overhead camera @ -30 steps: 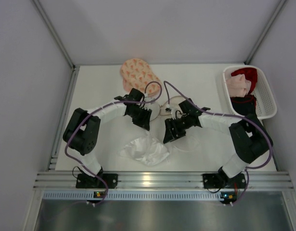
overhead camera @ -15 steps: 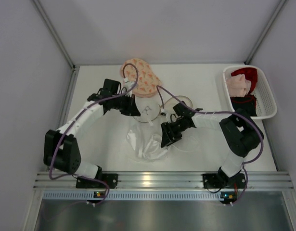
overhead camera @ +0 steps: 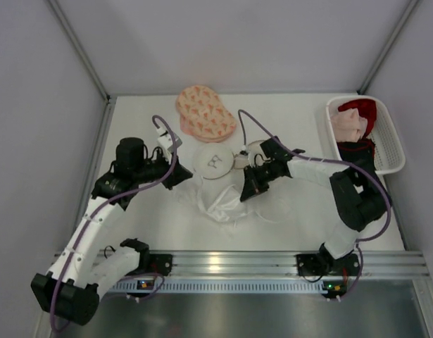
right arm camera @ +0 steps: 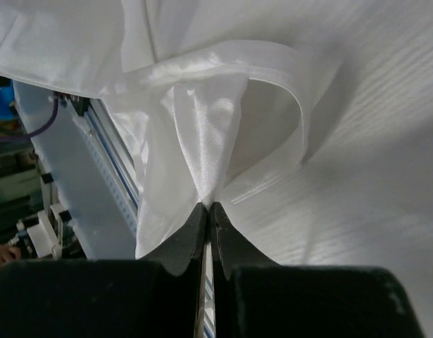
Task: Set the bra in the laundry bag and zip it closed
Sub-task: Adjust the bra at the center of the board.
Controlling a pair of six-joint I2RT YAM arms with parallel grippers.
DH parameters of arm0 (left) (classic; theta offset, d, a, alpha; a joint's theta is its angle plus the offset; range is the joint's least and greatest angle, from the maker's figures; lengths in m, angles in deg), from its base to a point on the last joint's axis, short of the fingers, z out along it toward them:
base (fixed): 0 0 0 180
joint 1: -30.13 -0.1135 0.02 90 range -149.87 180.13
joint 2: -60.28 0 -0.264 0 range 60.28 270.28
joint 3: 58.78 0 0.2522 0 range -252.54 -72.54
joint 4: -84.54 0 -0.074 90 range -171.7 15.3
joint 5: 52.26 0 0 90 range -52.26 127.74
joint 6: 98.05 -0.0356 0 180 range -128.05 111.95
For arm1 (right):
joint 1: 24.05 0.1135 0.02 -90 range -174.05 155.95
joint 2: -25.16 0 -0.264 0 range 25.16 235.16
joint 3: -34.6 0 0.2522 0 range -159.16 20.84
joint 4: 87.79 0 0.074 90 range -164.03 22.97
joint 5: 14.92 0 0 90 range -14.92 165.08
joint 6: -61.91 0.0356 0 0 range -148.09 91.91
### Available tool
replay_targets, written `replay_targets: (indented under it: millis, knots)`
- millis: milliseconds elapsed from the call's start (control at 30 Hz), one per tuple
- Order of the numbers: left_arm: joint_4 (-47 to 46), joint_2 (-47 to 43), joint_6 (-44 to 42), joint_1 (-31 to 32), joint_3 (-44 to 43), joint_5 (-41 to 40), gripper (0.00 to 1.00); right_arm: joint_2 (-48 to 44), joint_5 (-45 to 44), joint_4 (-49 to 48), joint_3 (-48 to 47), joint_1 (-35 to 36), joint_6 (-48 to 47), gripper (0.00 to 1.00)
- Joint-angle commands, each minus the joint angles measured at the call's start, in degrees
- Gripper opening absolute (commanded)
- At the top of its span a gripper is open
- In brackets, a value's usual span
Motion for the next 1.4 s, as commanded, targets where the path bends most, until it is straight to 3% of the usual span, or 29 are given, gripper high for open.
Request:
replay_targets:
  millis: [0,233,333,467,533,600,667,700,767,833,900,967,1067,1100,1233,1367]
  knots:
    - [-1.5,-4.8,-6.1,-1.4,1.9,-2.3,0.0,-9.0,0.2,0.3,0.7,-5.0,-0.8,0.0]
    - [3.9,-10.7,-16.8,-1.6,8.0,-3.5,0.0,-18.6,-4.1,0.1,10.5,-7.0,0.0,0.0]
    - [11.2,-9.6,-28.4,-1.7,8.7,-1.9,0.0,-20.0,-5.2,0.3,12.3,-6.1,-0.9,0.0]
    - [31.7,-9.4,-59.4,-1.6,8.7,2.9,0.11,-20.0,-5.2,1.1,12.4,-5.5,-1.7,0.0]
    - [37.5,-11.8,-64.2,-1.6,10.4,2.2,0.12,-19.6,-5.8,2.0,12.4,-5.5,-2.7,0.0]
    - [44.0,-15.5,-74.8,-1.5,11.4,1.7,0.15,-19.5,-5.9,3.0,12.3,-5.4,-3.4,0.0]
    - [47.8,-18.8,-85.4,-1.5,13.3,-1.3,0.32,-19.9,-6.4,3.3,12.4,-5.5,-4.2,0.0]
    - [48.4,-19.5,-86.8,-1.5,13.7,-2.6,0.35,-20.3,-6.5,3.6,12.4,-5.5,-4.6,0.0]
    - [48.1,-20.2,-87.5,-1.5,13.7,-4.8,0.46,-20.9,-7.1,4.5,12.8,-5.5,-5.6,0.0]
    - [47.1,-17.2,-85.0,-1.6,11.9,-4.5,0.5,-22.0,-7.8,5.4,13.4,-5.5,-6.8,0.0]
    - [44.8,-13.9,-75.5,-1.5,7.8,-2.8,0.54,-22.9,-8.2,5.4,13.7,-5.5,-6.8,0.0]
    - [39.2,-7.0,-65.4,-1.6,5.5,-1.9,0.59,-23.1,-8.3,4.7,14.1,-5.5,-6.2,0.0]
    - [36.1,4.9,-58.8,-1.6,0.4,1.5,0.6,-22.1,-7.9,3.9,14.3,-5.4,-5.6,0.0]
    - [35.1,10.8,-57.1,-1.5,-1.3,2.7,0.66,-21.8,-7.9,3.8,14.1,-5.3,-5.5,0.0]
    - [29.8,25.0,-47.8,-1.3,-5.4,2.0,0.64,-20.8,-8.3,4.0,13.3,-5.2,-6.0,0.0]
    - [24.5,32.2,-43.7,-0.9,-7.8,-0.7,0.64,-21.5,-8.9,3.2,13.8,-5.1,-5.5,0.0]
